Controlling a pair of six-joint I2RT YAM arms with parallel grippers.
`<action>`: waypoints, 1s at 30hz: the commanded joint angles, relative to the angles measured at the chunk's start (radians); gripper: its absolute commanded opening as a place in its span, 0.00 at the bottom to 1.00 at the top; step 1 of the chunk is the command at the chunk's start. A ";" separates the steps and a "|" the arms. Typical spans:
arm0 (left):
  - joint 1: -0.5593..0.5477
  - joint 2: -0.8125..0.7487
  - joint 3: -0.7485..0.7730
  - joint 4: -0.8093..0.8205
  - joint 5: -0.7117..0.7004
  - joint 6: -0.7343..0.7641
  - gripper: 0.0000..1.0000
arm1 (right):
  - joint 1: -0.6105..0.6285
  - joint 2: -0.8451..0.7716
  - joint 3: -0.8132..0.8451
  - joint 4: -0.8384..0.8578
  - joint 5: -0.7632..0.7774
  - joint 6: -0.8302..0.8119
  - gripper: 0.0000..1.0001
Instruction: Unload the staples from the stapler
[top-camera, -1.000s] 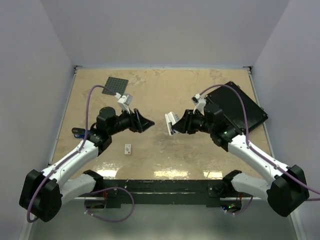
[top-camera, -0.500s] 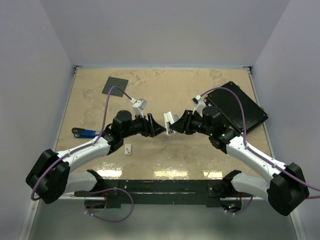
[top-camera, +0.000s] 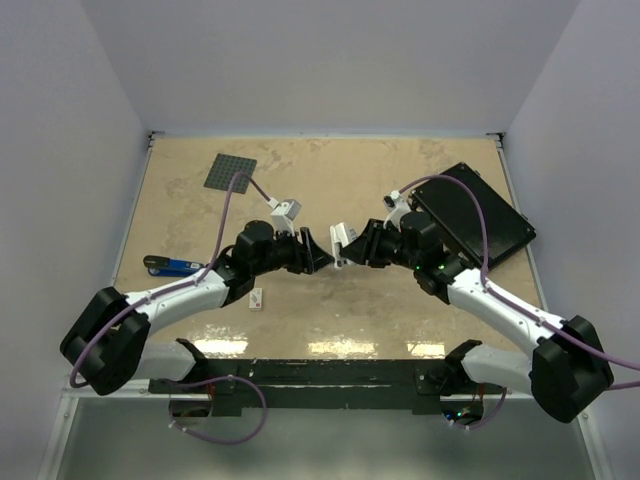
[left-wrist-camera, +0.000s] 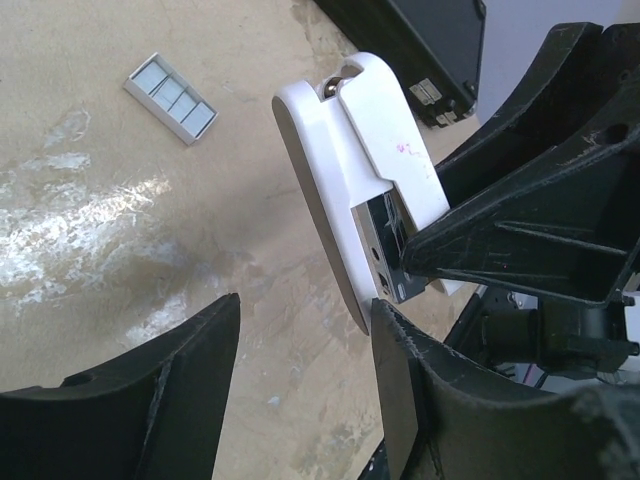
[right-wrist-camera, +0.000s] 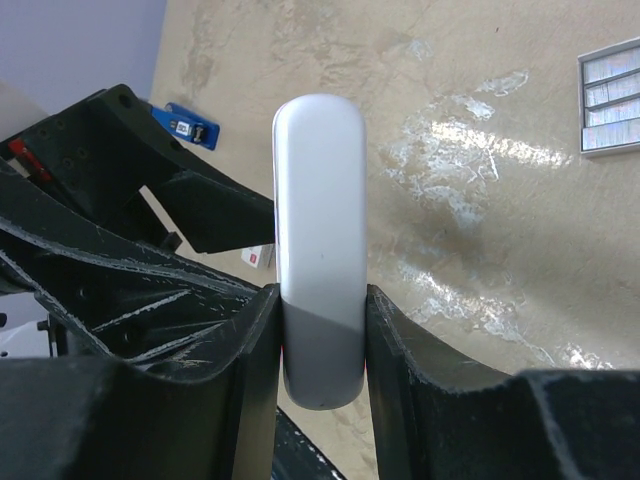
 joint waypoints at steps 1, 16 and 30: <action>-0.008 0.023 0.039 0.013 -0.033 0.023 0.59 | 0.016 0.020 0.021 0.113 0.008 0.013 0.00; -0.026 0.095 0.057 0.058 -0.004 -0.019 0.57 | 0.040 0.057 0.021 0.147 0.039 0.019 0.00; -0.029 0.165 0.094 0.077 0.077 -0.028 0.45 | 0.054 0.108 0.019 0.216 -0.045 -0.022 0.00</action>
